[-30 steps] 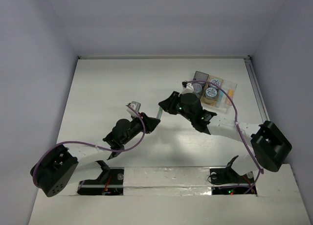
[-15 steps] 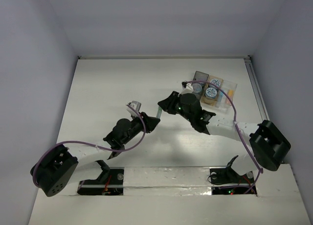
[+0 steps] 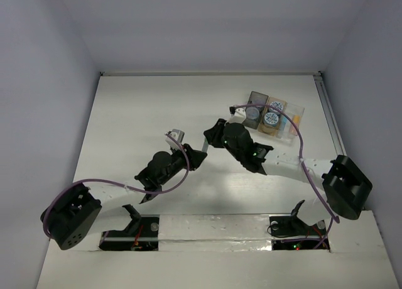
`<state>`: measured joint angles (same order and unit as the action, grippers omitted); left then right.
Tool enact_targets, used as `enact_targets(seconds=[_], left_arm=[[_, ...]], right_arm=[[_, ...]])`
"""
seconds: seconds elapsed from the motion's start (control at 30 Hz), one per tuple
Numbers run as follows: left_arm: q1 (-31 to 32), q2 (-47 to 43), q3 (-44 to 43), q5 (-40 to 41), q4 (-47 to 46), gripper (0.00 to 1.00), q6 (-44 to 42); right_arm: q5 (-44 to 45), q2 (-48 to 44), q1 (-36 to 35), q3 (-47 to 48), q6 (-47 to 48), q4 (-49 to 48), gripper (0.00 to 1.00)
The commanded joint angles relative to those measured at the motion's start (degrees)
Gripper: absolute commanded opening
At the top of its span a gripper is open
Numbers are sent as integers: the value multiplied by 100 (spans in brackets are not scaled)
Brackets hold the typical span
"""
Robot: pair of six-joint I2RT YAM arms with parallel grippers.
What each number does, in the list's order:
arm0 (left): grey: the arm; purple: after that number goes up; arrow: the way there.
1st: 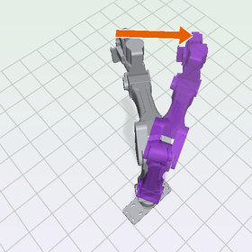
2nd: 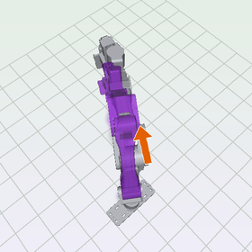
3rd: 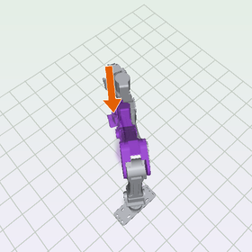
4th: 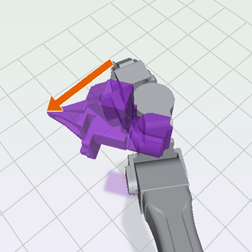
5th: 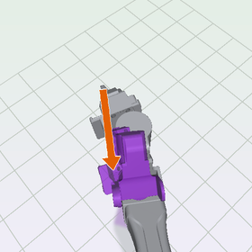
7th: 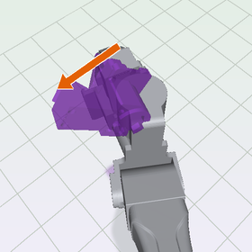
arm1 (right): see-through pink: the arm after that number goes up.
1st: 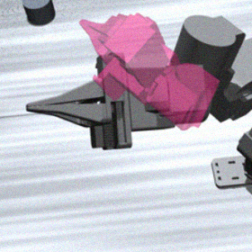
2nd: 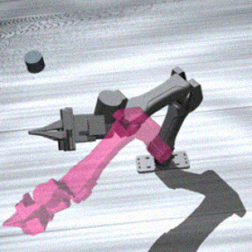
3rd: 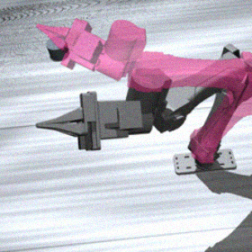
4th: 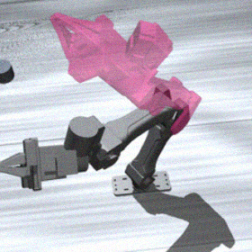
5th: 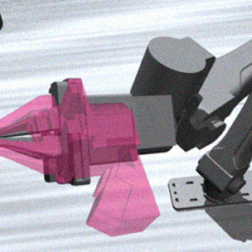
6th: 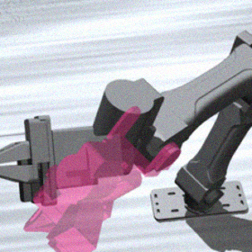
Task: Sort the stationery into containers
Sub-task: Close the pen cap on the pen.
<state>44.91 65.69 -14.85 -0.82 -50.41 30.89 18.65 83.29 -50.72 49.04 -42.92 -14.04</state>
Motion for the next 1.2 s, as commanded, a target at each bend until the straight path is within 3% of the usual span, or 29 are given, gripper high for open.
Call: enact_targets(seconds=[0.0,0.17,0.4,0.6,0.87,1.17], left_arm=[[-8,-39,-457,565,-759,0,-163],[-8,-48,-440,522,-909,0,-163],[45,-152,-396,293,-1251,0,-58],[45,-775,-343,196,-1120,0,-57],[45,-1550,-413,117,-471,0,-145],[45,-2174,-352,152,-57,0,-145]], right_arm=[[286,-75,-403,89,336,806,0],[587,-137,-509,10,433,790,0],[-764,-137,-509,-500,-40,-650,0],[-1214,-339,-509,-904,-191,-1329,0],[-2040,-734,-509,-957,-59,-1145,0],[-2059,-1157,-509,-896,301,-231,0]])
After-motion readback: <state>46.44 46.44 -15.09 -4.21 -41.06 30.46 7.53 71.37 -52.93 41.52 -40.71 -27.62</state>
